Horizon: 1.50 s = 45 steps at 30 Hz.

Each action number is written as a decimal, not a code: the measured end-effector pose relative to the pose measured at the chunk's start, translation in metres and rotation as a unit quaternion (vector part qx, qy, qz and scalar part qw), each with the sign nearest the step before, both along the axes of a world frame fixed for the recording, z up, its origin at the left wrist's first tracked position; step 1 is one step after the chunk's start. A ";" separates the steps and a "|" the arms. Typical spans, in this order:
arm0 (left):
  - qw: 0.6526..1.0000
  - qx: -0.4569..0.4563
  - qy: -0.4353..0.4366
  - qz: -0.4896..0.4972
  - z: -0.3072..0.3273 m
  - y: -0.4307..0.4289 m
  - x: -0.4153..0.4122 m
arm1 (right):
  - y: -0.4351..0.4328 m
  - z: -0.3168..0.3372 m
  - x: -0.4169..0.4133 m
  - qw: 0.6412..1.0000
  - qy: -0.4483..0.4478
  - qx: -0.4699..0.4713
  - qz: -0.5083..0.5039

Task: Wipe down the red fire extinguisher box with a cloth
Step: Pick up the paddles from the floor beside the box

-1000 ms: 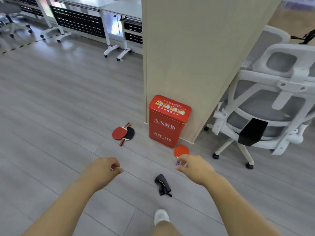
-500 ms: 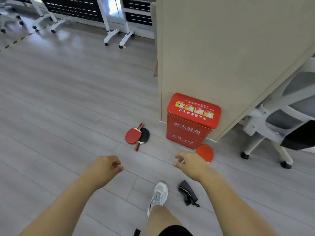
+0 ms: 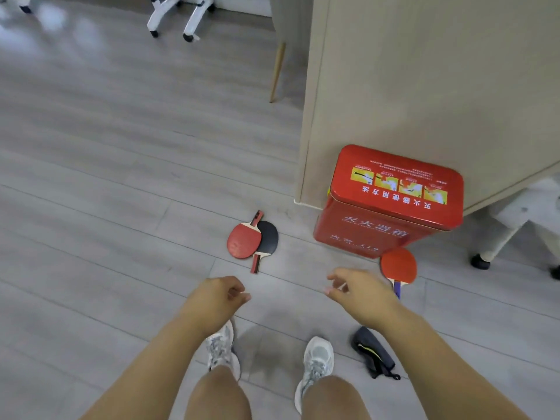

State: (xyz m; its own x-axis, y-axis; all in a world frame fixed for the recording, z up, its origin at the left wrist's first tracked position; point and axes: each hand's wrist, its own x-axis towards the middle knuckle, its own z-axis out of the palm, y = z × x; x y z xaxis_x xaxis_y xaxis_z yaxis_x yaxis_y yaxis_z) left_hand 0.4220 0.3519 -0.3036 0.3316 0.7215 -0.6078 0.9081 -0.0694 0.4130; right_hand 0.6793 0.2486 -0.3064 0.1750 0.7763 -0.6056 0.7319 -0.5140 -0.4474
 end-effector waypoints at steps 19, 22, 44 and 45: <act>0.983 0.033 0.114 -0.139 -0.421 0.158 0.026 | 0.121 -0.392 -0.008 0.998 -0.045 -0.038 0.034; 0.977 0.071 0.125 -0.158 -0.462 0.191 0.036 | 0.143 -0.424 0.007 0.991 -0.083 -0.053 0.093; 0.982 0.145 0.093 -0.077 -0.577 0.270 0.081 | 0.144 -0.457 0.011 0.995 -0.089 -0.029 0.021; 0.983 0.150 0.081 -0.068 -0.576 0.268 0.080 | 0.143 -0.458 0.009 0.995 -0.088 -0.034 0.023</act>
